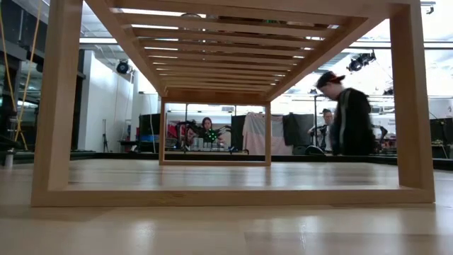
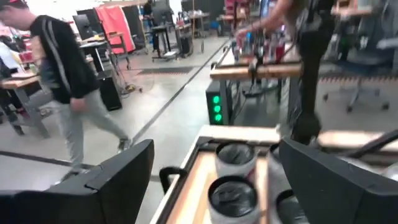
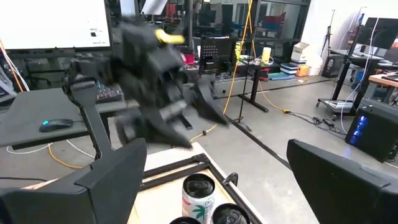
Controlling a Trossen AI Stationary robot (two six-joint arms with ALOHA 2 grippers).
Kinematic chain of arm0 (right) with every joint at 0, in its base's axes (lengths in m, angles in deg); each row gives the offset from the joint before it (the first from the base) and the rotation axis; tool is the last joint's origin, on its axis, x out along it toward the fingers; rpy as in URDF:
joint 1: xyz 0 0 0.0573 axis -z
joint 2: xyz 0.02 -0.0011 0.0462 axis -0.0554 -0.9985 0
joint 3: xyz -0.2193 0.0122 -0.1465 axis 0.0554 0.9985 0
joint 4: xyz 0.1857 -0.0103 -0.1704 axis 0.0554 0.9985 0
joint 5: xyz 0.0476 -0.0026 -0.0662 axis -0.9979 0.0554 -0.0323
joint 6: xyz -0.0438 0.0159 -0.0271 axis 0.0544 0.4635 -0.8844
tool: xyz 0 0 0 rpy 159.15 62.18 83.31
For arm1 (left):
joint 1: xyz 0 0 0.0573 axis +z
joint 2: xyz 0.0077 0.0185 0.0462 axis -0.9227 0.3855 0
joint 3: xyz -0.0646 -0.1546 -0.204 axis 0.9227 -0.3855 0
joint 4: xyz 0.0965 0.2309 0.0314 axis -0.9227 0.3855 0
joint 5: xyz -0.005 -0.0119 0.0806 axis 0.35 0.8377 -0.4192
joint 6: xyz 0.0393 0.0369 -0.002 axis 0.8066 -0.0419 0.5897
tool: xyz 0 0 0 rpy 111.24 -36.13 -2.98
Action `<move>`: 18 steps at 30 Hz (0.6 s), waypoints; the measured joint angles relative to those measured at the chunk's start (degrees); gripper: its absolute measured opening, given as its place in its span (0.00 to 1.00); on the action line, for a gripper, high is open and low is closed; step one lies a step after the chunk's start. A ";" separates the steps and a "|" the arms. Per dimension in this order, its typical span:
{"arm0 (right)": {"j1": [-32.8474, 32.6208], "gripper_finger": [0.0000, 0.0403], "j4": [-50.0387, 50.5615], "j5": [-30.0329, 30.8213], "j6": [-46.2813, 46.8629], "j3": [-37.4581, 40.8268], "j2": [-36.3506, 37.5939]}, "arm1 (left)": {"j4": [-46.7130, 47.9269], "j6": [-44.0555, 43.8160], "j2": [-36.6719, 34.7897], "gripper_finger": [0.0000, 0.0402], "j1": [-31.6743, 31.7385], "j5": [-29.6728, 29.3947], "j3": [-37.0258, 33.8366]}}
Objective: Place canned beverage on shelf
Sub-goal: Put the green white soda can on the shelf
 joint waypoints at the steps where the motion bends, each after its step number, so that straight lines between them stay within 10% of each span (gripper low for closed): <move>1: 0.01 0.93 0.01 0.02 -0.27 0.00 0.00 | 2.05 -1.58 -1.05 0.84 -0.23 -0.03 1.63; 11: 0.17 0.93 4.10 0.02 -1.78 -0.04 -0.02 | 10.63 -20.51 -15.39 0.84 -9.67 0.68 5.51; 18: 0.17 0.93 4.72 0.02 -2.96 -0.04 -0.01 | 15.29 -23.99 -18.37 0.84 -21.44 -14.91 5.42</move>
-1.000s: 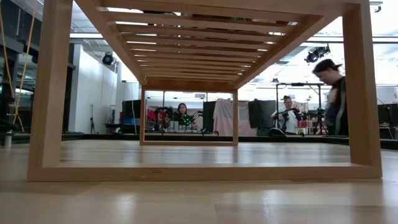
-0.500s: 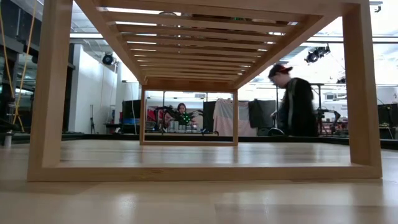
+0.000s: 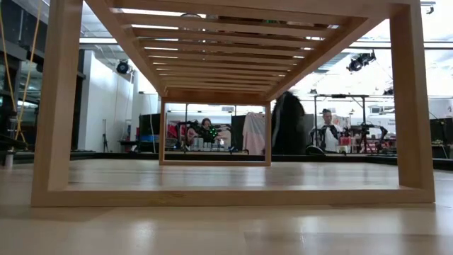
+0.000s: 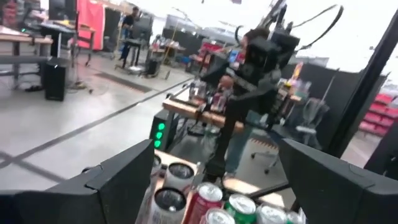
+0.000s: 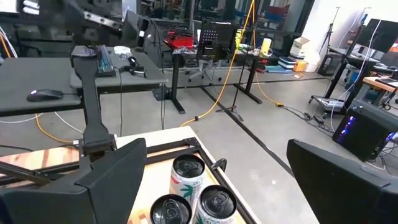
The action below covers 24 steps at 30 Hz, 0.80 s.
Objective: Place canned beverage on shelf
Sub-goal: Put the green white soda can on the shelf
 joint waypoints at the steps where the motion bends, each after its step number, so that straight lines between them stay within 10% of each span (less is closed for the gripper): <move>1: 0.00 0.93 0.00 0.00 -0.27 0.00 -0.01 | 0.15 0.22 0.45 0.84 -1.42 -1.78 -0.02; 24: -4.31 0.93 7.28 -0.87 8.65 0.00 2.27 | -0.68 -3.14 6.97 0.84 -14.79 0.84 0.03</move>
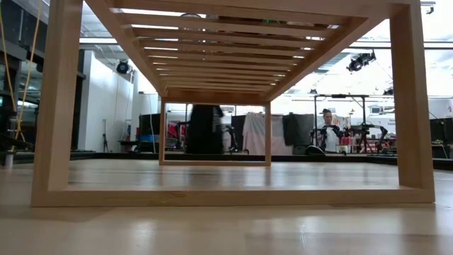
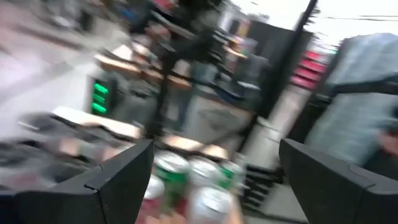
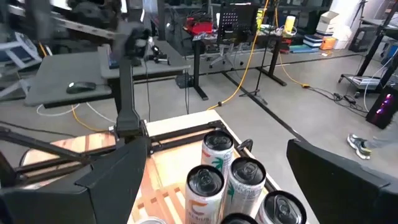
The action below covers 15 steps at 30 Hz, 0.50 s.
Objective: Place canned beverage on shelf
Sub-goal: Put the green white soda can on the shelf
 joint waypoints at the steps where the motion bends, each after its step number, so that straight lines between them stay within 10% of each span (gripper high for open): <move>1: 0.00 0.93 0.18 0.00 0.00 0.00 -0.05 | 0.16 -1.72 0.38 0.84 -1.42 0.89 0.00; 15: 3.87 0.93 4.27 0.04 -2.57 0.00 -0.05 | 41.53 -38.81 17.51 0.84 -26.30 -3.55 17.24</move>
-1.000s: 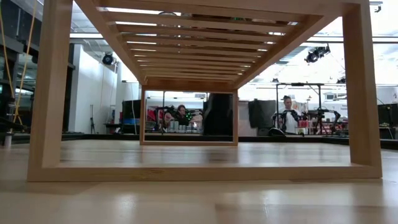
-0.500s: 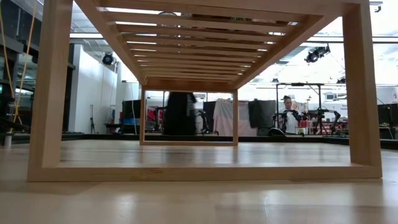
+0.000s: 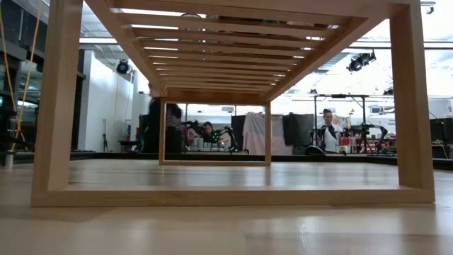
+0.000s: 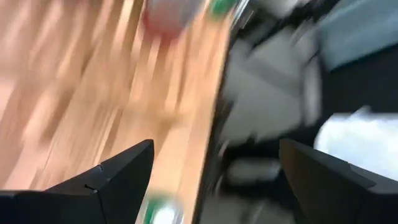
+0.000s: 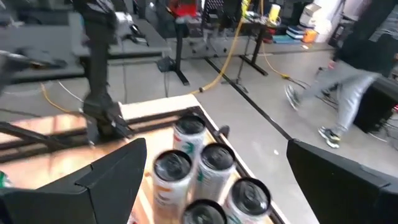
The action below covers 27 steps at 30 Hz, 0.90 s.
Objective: Place canned beverage on shelf
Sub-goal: Put the green white soda can on the shelf
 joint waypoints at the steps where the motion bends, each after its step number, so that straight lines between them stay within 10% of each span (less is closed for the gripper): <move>1: 0.42 0.93 0.90 0.00 0.01 0.00 0.00 | 3.43 -2.64 1.75 0.84 -1.73 0.88 0.60; 7: 2.70 0.93 5.41 -0.01 -0.01 0.00 0.00 | 17.48 -13.90 12.25 0.84 -11.61 5.29 0.66; 27: 4.85 0.93 12.61 -0.04 3.22 0.02 0.00 | 4.82 -8.55 23.91 0.84 -17.36 5.21 -11.62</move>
